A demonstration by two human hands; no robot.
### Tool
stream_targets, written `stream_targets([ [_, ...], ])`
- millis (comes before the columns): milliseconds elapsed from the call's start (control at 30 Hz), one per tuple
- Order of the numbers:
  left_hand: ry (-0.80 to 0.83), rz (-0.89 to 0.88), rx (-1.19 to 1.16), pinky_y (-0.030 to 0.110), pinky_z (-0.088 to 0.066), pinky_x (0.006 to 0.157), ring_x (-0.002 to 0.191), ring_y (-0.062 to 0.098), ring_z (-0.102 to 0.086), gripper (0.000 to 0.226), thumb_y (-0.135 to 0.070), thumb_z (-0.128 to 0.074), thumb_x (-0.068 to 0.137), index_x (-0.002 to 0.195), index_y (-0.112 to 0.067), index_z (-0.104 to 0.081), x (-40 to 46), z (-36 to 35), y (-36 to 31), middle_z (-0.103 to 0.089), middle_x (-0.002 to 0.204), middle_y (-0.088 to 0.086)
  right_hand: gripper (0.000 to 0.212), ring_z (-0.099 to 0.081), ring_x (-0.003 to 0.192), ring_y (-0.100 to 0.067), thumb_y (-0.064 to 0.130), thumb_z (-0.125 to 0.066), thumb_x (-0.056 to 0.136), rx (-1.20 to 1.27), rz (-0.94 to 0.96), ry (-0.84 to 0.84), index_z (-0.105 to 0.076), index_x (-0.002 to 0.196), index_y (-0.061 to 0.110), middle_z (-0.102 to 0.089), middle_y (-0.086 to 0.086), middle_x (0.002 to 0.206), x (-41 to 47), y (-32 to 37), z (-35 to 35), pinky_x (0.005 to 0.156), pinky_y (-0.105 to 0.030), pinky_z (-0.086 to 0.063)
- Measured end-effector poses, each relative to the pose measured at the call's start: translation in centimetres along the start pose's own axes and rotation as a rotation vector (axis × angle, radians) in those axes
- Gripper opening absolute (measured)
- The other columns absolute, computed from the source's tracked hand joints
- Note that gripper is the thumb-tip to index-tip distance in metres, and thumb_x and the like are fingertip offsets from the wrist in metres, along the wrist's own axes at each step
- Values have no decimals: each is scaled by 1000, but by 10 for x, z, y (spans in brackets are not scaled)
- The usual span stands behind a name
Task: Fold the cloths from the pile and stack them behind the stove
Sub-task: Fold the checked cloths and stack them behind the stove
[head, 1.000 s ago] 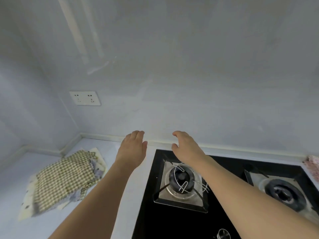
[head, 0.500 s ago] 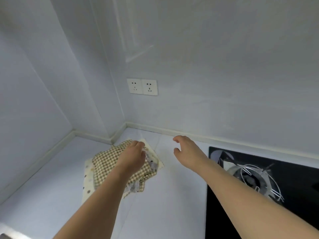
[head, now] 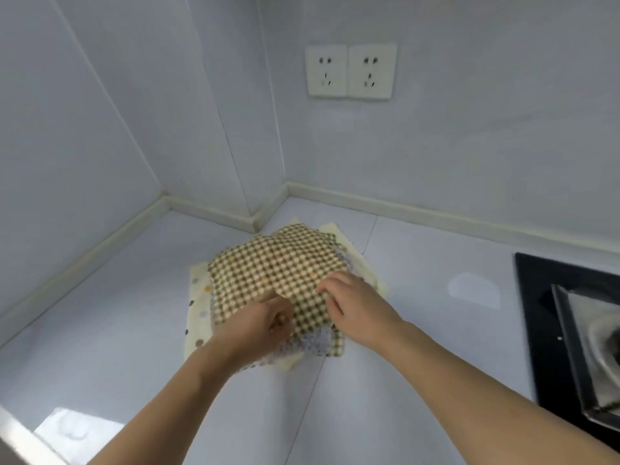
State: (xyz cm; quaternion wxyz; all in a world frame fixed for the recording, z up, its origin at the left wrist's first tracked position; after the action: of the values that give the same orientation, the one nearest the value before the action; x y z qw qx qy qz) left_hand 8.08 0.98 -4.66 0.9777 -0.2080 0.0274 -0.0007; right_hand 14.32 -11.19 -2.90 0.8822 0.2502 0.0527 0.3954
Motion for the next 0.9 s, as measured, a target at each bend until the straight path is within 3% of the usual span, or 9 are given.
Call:
stream_targets([
  [133,-173,-159,28,28,-49,77,87,11,-55,22,-33,-51,83,96,-21,-63,-4,-21,9,-54,98,-9,19,-50,106,-12,11,-51,95,20,104,-218,-63,110,13,-57,4,112,-7,-16,-31,93,-24,-42],
  [267,-309,-201,3,27,-44,85,94,11,-51,32,-45,-51,78,99,-23,-61,-9,-27,17,-53,102,-9,18,-49,106,-9,9,-55,93,27,147,-376,-64,109,10,-55,2,112,-14,-24,-45,95,-15,-36],
  [467,-489,-190,15,32,-44,84,94,16,-54,40,-48,-54,74,102,-21,-64,-27,-35,14,-58,101,-5,20,-50,105,-13,10,-55,92,-45,178,-434,-64,110,9,-57,2,112,-31,-16,-51,91,-19,-39],
  [600,-555,-219,78,30,-47,76,91,18,-58,19,-26,-66,83,100,-17,-66,-34,-32,9,-63,97,-3,24,-49,108,-9,18,-56,93,-34,139,-453,-63,115,14,-56,6,116,-41,-16,-48,92,-24,-43],
  [733,-599,-245,133,33,-49,68,84,18,-59,8,-21,-59,91,94,-17,-66,-33,-30,7,-66,90,-5,29,-46,112,-11,20,-60,89,-46,149,-415,-62,118,14,-54,6,118,-38,-17,-51,98,-25,-39],
  [900,-753,-232,166,38,-46,55,66,23,-56,22,-30,-40,99,91,-17,-55,-34,-12,4,-61,74,-1,33,-45,114,-11,26,-61,88,-62,157,-444,-62,120,17,-54,7,120,-29,-18,-46,102,-27,-36],
])
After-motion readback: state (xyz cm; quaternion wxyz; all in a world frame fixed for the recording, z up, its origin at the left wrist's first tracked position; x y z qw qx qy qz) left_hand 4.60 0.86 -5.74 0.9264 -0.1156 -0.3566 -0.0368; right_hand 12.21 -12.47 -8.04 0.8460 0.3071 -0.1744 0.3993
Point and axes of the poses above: each hand's wrist, its own x-axis towards the middle knuckle, its own z-axis out of the back of the hand, y = z × x, the point moved 10 cm from there along x, towards the middle knuckle
